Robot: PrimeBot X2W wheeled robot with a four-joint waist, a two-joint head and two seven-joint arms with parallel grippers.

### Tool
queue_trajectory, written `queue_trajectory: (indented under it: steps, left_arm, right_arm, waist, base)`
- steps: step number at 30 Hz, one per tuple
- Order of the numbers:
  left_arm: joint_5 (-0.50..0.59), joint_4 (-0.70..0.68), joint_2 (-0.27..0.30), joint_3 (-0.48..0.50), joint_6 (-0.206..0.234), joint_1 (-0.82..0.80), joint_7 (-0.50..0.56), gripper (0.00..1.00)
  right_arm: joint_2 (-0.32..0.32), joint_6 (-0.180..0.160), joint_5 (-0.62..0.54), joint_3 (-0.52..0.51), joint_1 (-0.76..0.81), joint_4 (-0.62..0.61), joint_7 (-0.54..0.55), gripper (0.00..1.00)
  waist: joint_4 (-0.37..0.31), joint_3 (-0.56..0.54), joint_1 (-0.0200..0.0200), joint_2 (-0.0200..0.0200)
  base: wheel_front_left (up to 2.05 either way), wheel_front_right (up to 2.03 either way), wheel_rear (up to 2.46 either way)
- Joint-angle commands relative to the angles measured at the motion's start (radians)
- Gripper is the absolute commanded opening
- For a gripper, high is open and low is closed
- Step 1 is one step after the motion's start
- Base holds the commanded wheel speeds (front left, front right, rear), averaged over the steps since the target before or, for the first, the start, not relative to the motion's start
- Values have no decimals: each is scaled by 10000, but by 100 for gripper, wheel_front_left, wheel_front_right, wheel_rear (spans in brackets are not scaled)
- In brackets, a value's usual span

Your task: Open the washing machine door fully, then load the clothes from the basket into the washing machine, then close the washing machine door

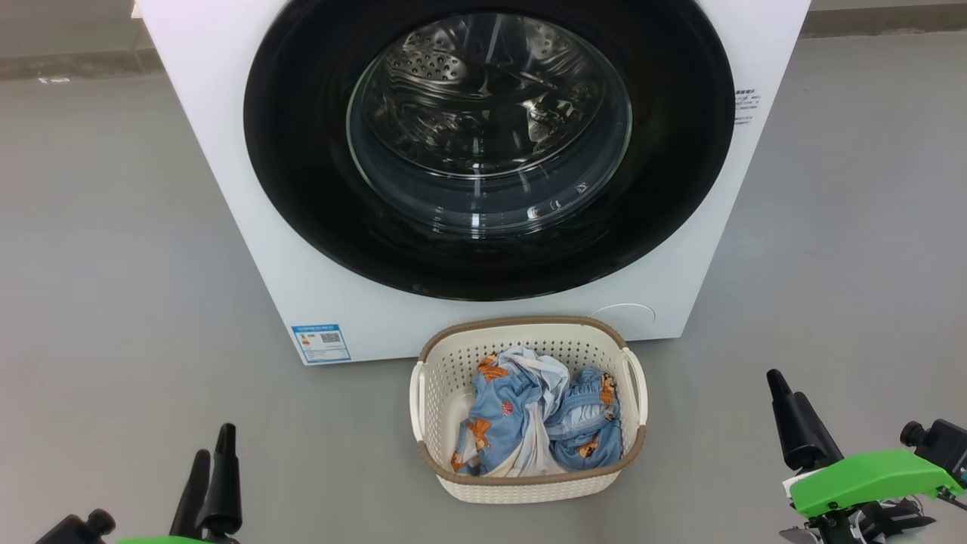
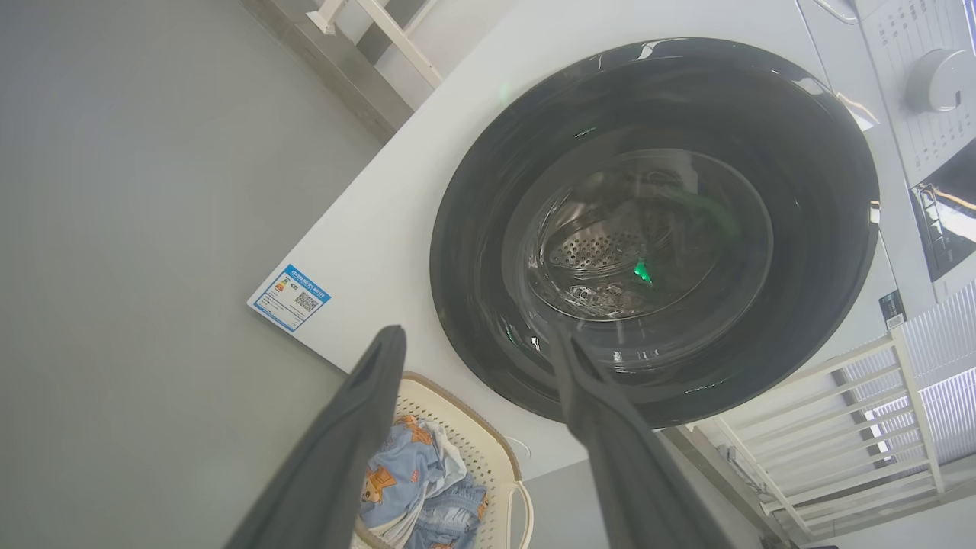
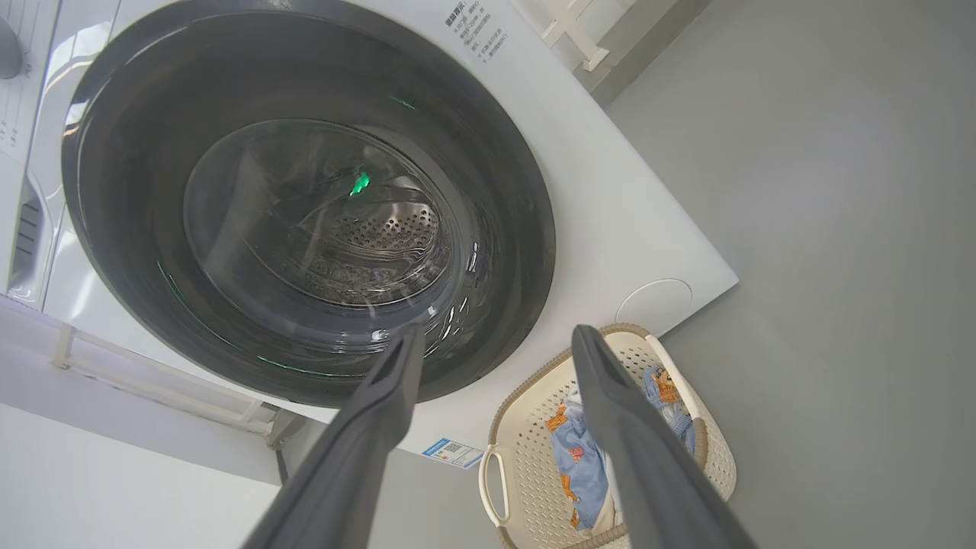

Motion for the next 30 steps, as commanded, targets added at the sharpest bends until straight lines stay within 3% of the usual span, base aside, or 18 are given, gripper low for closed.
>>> queue_trajectory:
  steps: [1,30]
  left_arm:
    - [341,-179,231,124,-5,-419,-147,100]
    - [3261,-167,624,-227,-4,-629,-998,100]
  right_arm:
    - [-211,34,-328,158,-484,-207,-136,100]
    - [-577,45,-3207,859,-834,-101,-988,100]
  waist:
    - [-3,3,0,-1]
    - [-90,40,0,-1]
  base:
    - [0,0,0]
    - [0,0,0]
